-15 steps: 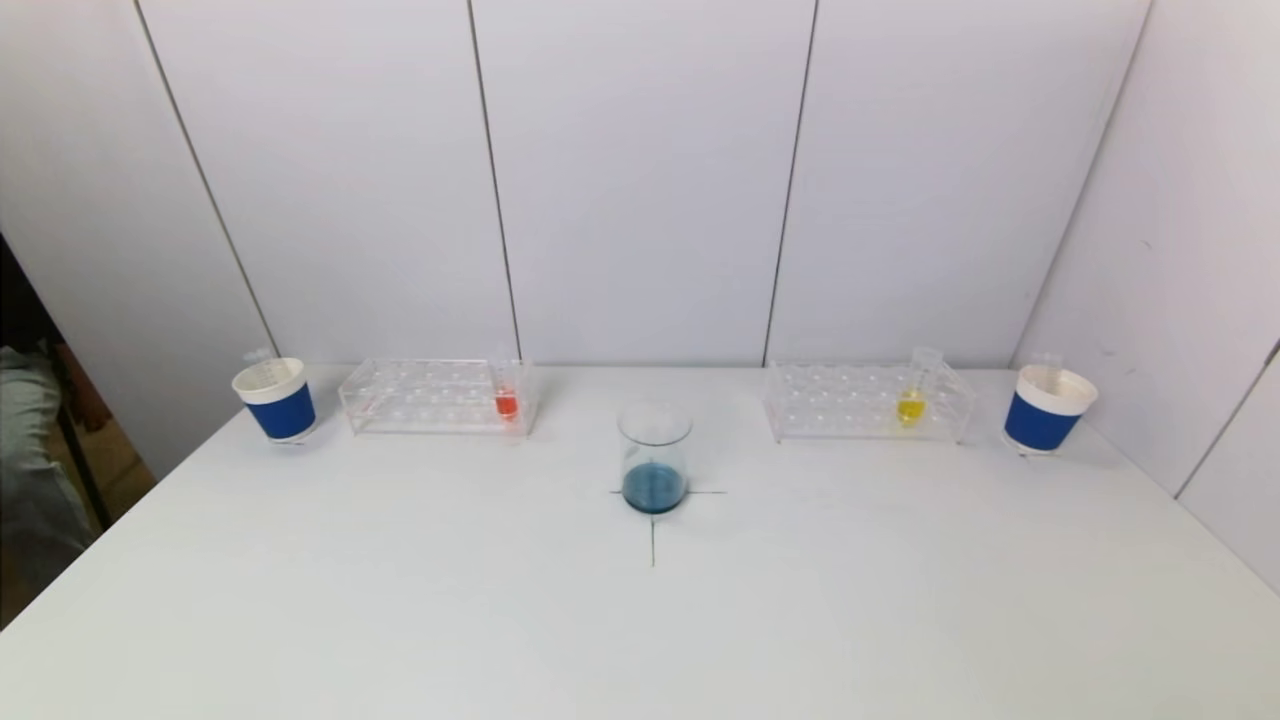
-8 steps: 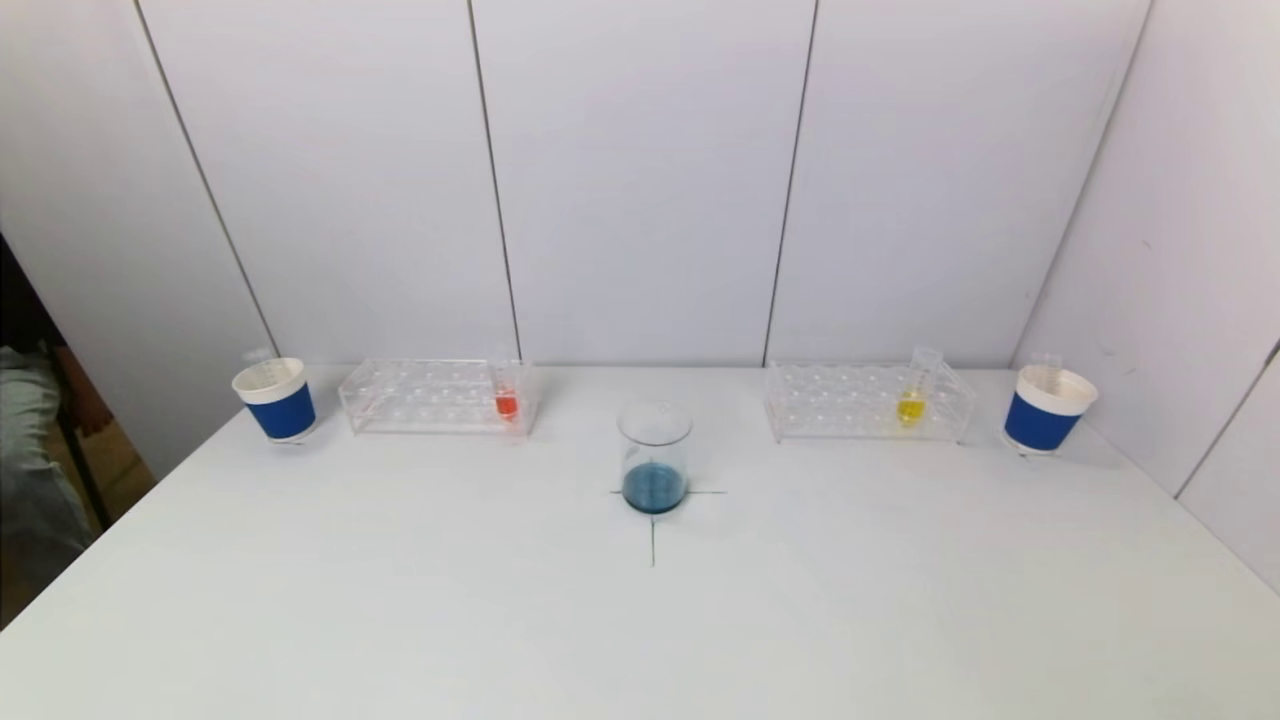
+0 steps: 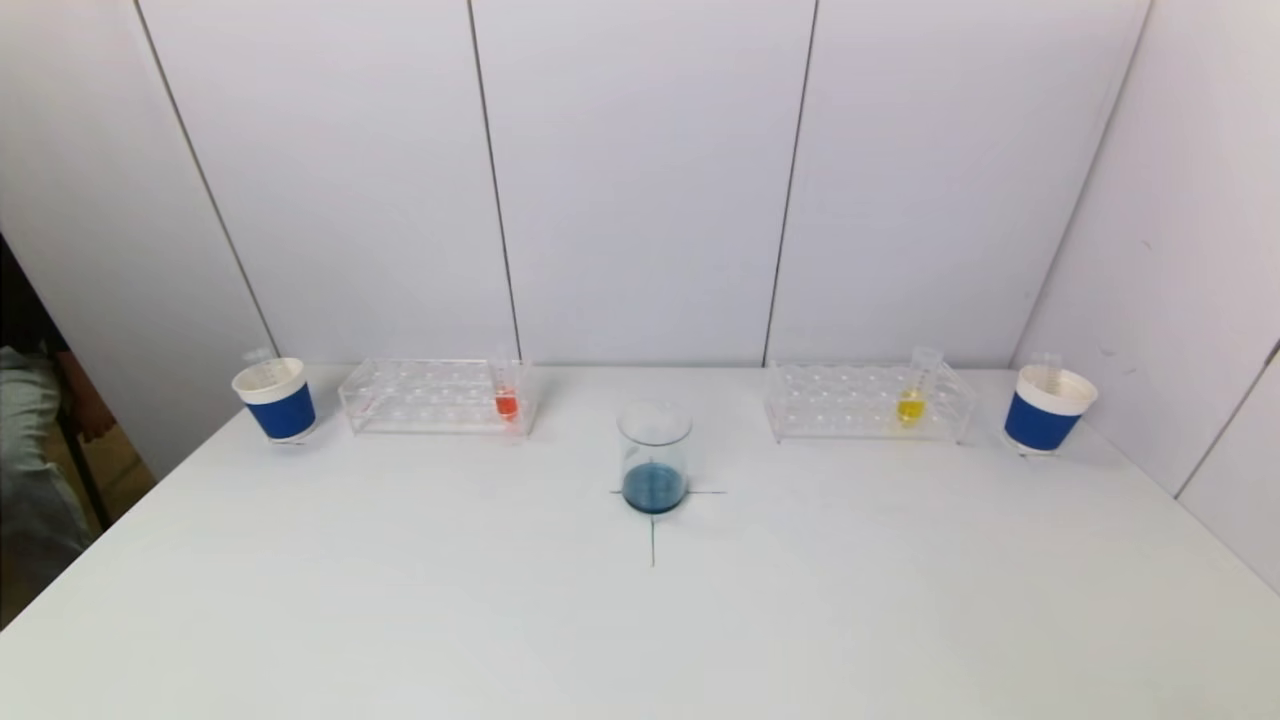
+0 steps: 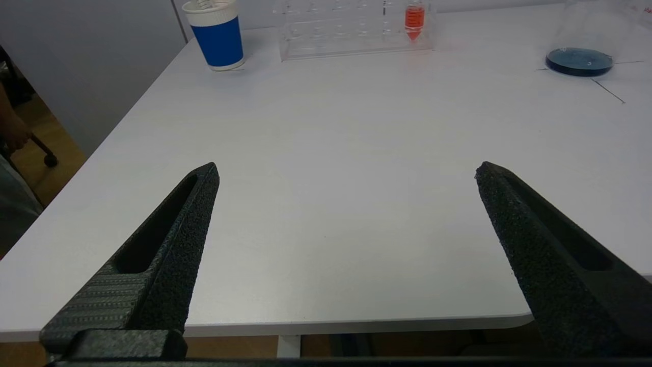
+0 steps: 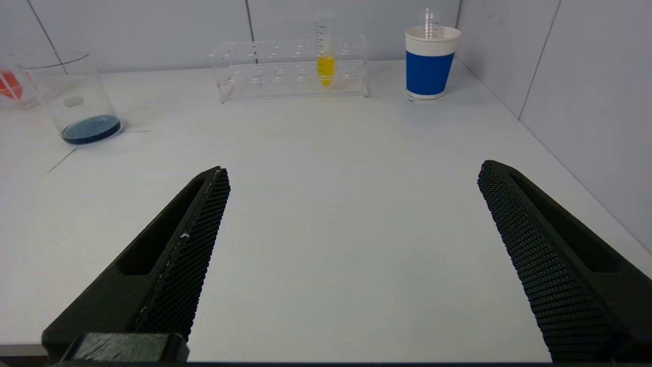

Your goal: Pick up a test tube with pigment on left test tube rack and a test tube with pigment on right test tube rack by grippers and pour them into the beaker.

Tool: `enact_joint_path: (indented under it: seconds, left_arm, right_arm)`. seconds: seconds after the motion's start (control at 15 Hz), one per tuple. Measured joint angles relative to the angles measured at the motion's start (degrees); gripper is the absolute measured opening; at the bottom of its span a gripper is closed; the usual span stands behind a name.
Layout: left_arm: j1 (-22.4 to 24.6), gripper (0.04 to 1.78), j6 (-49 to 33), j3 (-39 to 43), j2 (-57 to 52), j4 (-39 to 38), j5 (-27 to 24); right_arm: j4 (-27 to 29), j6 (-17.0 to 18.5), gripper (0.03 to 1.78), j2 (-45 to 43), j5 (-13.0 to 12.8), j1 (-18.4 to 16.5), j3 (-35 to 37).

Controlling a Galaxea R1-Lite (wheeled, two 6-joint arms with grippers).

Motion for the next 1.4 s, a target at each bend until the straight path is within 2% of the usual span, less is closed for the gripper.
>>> enact_joint_path:
  seconds: [1.4]
  left_arm:
    - [0.0,1.76,0.0,0.0,0.0,0.0,0.0]
  right_arm:
    - [0.0,0.1,1.77,0.0,0.0,0.0,0.0]
